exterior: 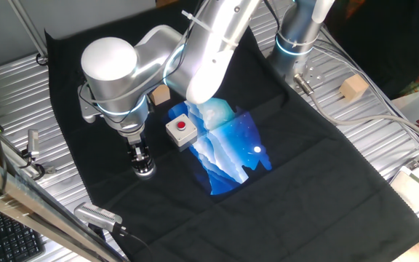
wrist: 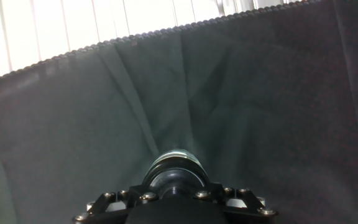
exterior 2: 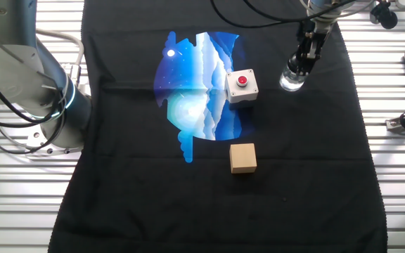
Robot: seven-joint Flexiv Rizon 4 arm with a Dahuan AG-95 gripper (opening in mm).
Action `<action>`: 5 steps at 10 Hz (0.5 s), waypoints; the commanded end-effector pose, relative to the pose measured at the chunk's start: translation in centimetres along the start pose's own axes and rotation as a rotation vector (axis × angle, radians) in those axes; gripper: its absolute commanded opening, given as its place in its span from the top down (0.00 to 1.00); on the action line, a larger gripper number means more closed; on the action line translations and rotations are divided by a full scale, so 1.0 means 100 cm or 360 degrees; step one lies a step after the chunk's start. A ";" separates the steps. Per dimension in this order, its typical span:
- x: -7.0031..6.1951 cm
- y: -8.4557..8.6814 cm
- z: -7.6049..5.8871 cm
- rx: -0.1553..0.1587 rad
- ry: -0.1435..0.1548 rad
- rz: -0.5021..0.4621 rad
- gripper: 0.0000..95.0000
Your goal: Screw the lid onto the jar
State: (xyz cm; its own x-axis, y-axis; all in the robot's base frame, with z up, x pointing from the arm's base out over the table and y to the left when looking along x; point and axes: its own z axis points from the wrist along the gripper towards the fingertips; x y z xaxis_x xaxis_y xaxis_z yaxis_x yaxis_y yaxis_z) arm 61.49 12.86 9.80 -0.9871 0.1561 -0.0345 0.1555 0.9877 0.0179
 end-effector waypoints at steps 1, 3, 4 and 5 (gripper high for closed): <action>0.000 0.000 0.000 0.0002 0.0005 -0.0014 0.20; 0.000 0.000 0.000 -0.0001 0.0004 -0.0028 0.20; 0.000 0.000 0.000 0.0000 0.0007 -0.0029 0.20; 0.000 0.000 0.000 0.0000 0.0007 -0.0042 0.20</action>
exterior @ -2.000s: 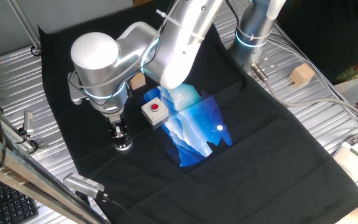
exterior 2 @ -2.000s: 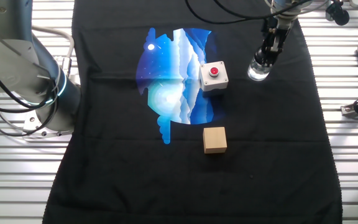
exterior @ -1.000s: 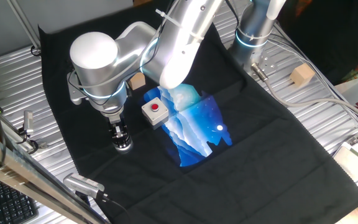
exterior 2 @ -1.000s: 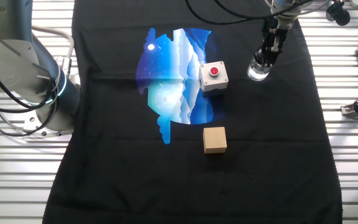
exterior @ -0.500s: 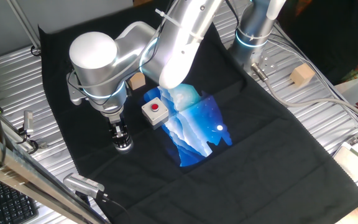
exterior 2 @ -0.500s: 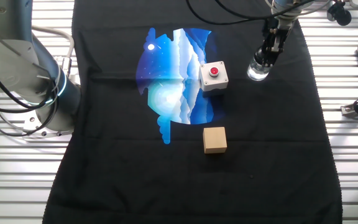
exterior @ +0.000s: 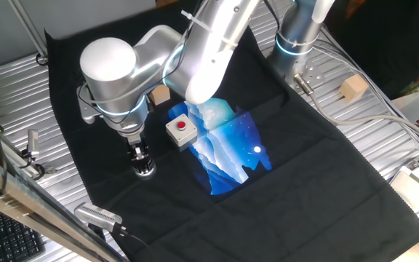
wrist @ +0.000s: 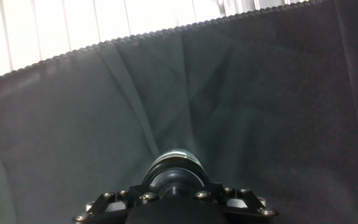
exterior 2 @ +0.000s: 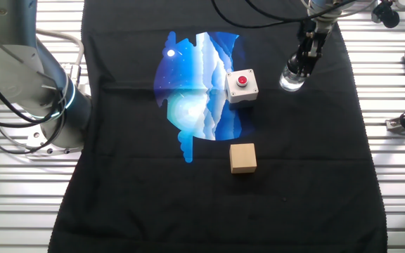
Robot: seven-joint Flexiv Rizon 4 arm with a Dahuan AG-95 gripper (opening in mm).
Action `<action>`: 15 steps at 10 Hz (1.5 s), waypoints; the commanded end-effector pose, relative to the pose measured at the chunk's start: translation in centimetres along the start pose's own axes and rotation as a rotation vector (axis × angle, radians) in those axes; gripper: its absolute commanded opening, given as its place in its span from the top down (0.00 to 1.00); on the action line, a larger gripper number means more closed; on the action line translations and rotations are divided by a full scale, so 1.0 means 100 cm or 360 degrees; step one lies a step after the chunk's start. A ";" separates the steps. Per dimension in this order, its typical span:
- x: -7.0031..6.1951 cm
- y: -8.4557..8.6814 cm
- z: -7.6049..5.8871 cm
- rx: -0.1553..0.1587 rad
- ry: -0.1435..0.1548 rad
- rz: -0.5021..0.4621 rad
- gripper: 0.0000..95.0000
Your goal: Screw the lid onto the jar
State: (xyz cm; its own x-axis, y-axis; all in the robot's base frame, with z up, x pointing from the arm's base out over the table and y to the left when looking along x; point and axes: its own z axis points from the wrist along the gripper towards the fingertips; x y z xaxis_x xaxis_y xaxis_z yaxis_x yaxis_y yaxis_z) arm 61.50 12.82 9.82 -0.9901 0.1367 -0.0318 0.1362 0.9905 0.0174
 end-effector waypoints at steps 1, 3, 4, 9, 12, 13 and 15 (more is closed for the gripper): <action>0.000 0.000 0.000 -0.0001 0.0001 -0.0045 0.20; 0.000 0.001 0.000 -0.0030 0.0011 -0.0171 0.20; 0.002 0.002 -0.001 -0.0046 0.0013 -0.0295 0.20; 0.004 0.011 0.001 -0.0036 0.0082 -0.0710 0.20; 0.004 0.015 0.004 0.0072 0.0110 -0.1038 0.20; 0.005 0.015 0.003 0.0081 0.0115 -0.1057 0.20; 0.005 0.015 0.003 0.0090 0.0117 -0.1051 0.20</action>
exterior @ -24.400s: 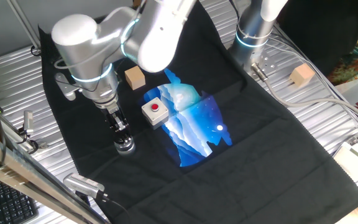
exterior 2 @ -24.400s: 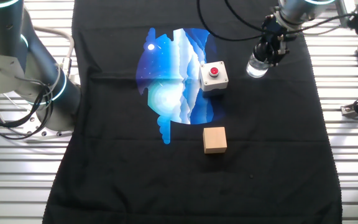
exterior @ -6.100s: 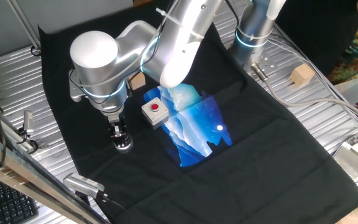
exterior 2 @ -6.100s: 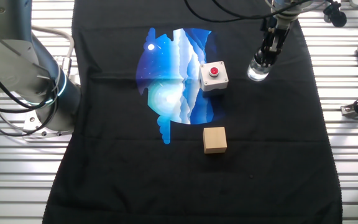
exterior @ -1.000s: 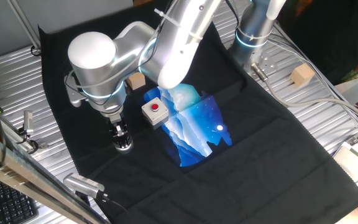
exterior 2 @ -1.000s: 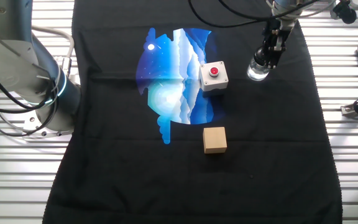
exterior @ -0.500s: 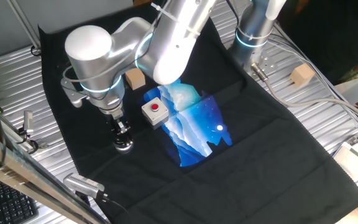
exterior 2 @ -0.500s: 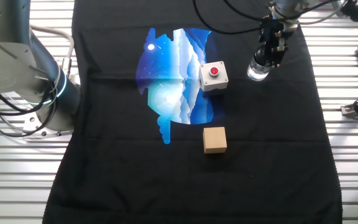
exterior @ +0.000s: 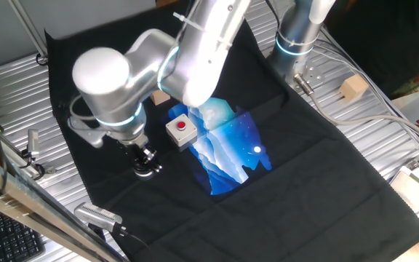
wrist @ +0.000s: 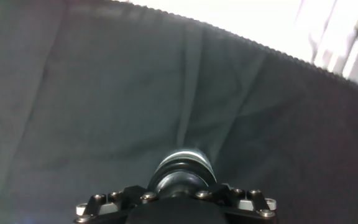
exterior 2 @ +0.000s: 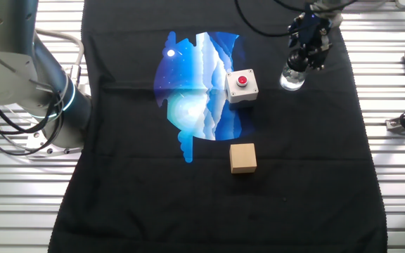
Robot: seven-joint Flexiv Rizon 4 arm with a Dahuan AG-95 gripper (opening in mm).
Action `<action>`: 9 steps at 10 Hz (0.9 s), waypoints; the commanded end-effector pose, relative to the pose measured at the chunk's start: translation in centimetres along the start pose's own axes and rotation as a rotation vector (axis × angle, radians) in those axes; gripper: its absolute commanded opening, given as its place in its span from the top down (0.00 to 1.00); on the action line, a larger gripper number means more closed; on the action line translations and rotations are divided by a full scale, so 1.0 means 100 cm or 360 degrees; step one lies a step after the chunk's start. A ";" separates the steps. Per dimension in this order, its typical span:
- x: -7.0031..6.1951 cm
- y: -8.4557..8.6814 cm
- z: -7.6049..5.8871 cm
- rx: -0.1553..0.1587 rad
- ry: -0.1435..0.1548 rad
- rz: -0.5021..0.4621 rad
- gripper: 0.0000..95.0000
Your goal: Screw the lid onto the jar
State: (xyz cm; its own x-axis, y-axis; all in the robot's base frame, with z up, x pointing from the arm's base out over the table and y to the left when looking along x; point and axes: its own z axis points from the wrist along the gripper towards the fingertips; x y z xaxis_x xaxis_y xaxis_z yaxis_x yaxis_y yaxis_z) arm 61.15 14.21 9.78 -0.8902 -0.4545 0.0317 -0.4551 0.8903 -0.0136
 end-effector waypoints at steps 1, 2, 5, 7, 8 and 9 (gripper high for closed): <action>-0.001 0.001 0.002 0.0039 0.0029 -0.0078 0.20; -0.001 0.000 0.002 0.0044 0.0033 -0.0079 0.20; 0.001 -0.003 -0.001 0.0035 0.0028 -0.0077 0.20; 0.001 -0.003 -0.001 0.0032 0.0023 -0.0069 0.20; 0.001 -0.003 -0.001 0.0027 0.0016 -0.0068 0.20; 0.001 -0.003 -0.001 0.0029 0.0012 -0.0069 0.20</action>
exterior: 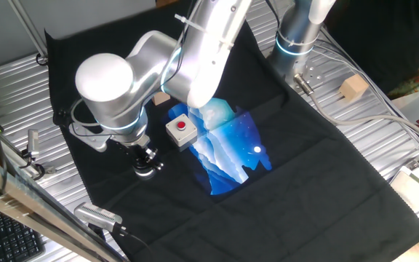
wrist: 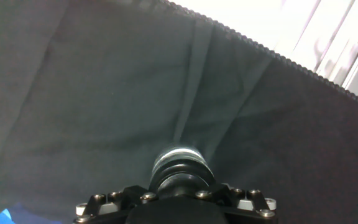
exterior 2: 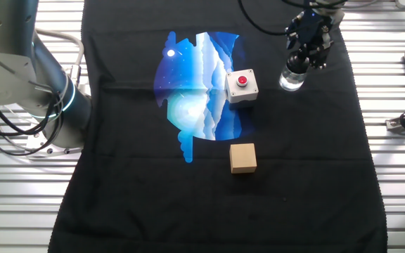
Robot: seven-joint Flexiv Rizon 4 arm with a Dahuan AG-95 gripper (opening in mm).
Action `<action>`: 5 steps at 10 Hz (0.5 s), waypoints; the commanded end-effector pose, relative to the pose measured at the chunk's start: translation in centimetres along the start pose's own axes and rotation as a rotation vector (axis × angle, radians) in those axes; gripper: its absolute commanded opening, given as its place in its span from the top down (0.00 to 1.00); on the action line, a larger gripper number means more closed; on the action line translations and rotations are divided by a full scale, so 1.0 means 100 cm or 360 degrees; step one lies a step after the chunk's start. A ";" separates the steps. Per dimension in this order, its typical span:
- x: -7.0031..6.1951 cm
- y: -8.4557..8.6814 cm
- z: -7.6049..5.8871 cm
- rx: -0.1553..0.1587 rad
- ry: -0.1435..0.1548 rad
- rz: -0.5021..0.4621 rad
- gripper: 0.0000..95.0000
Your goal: Screw the lid onto the jar
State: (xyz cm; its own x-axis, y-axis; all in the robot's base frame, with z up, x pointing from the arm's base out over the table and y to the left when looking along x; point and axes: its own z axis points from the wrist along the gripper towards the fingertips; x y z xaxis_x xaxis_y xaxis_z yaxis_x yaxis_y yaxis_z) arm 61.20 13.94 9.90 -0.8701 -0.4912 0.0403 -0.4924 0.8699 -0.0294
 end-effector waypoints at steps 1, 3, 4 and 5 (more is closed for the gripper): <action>0.000 0.000 0.000 0.0004 -0.0006 0.0001 0.20; 0.000 -0.001 -0.002 0.0003 -0.0009 -0.0001 0.20; 0.001 -0.004 -0.004 0.0003 -0.0009 -0.0008 0.20; 0.003 -0.007 -0.006 -0.0004 -0.0011 -0.0013 0.20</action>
State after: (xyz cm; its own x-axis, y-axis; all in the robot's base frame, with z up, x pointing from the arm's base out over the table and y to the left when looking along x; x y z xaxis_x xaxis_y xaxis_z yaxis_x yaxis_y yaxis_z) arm 61.33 13.14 10.53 -0.8656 -0.4996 0.0330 -0.5005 0.8653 -0.0276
